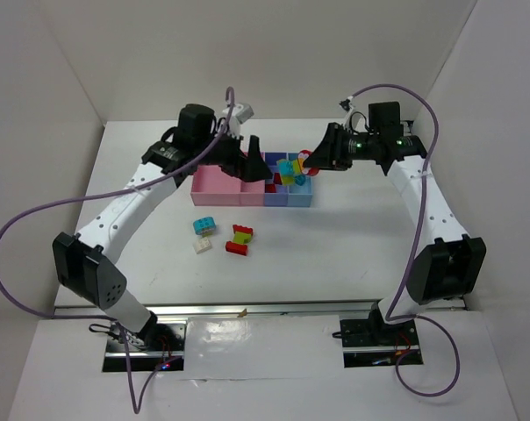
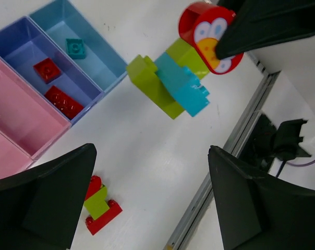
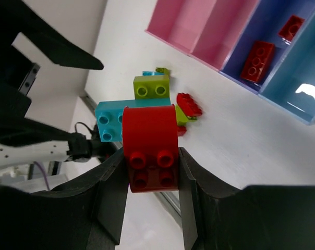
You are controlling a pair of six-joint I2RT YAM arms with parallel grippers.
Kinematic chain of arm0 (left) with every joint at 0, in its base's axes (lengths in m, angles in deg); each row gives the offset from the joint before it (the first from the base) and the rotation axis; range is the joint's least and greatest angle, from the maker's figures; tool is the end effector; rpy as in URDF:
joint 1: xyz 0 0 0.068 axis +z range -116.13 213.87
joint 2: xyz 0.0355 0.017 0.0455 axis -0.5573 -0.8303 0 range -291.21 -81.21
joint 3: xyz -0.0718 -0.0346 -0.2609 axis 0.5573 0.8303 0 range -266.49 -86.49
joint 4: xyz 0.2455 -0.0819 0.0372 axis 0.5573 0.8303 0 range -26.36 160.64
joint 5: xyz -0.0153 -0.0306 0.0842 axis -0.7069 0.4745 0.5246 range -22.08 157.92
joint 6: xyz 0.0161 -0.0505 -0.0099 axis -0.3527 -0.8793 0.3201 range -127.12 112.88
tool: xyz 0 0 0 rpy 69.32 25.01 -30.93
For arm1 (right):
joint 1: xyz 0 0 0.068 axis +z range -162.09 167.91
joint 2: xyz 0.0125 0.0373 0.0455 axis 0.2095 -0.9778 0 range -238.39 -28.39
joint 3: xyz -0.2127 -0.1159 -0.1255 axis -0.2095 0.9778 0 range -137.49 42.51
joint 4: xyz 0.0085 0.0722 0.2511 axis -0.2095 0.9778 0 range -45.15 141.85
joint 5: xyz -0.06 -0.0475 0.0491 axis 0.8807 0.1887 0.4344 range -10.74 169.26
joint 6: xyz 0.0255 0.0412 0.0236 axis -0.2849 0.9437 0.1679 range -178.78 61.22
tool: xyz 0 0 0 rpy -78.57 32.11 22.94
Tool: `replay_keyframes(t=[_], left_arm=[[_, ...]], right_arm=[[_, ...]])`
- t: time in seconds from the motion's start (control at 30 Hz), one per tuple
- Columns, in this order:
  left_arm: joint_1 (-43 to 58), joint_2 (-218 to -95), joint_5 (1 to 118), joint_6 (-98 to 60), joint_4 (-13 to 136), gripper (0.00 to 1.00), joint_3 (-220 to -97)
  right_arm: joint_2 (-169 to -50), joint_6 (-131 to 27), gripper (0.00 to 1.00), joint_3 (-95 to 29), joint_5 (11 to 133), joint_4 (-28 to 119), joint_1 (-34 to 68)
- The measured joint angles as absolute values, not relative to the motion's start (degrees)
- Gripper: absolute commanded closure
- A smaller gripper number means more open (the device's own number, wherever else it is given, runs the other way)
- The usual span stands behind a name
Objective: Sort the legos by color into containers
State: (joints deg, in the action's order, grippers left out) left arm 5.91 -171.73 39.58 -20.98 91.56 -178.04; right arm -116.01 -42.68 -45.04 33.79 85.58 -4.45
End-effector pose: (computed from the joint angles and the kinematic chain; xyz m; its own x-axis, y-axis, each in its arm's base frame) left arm 0.3102 -0.1837 0.3942 -0.5763 0.0671 -0.8145 0.6680 0.6128 -0.4222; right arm 0.3228 0.0689 0.3723 -0.7964 0.0893 -0.5981 -0.4240 0.6229 0.6575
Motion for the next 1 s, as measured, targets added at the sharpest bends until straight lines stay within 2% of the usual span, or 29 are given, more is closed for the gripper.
replay_keyframes(t=[0.07, 0.17, 0.4, 0.8, 1.0], left_arm=[[8.6, -171.7, 36.6, -22.9, 90.3, 0.01, -178.0], [12.9, -171.5, 29.9, -28.7, 84.9, 0.06, -176.2], [22.3, -171.3, 12.2, -46.8, 65.1, 0.04, -162.8], [18.9, -174.7, -2.3, -56.6, 47.1, 0.04, -162.9], [16.3, -177.4, -2.0, -52.2, 52.2, 0.04, -167.9]], right_arm=[[-116.0, -41.7, 0.77, -44.9, 31.6, 83.8, -4.9], [-116.0, -40.0, 0.77, -43.6, 28.1, 79.9, -5.1], [-115.9, -36.4, 0.77, -39.4, 20.1, 72.4, -5.4], [-115.3, -29.6, 0.77, -35.5, 9.5, 59.8, -6.0], [-115.3, -28.2, 0.77, -35.5, 7.4, 57.4, -6.0]])
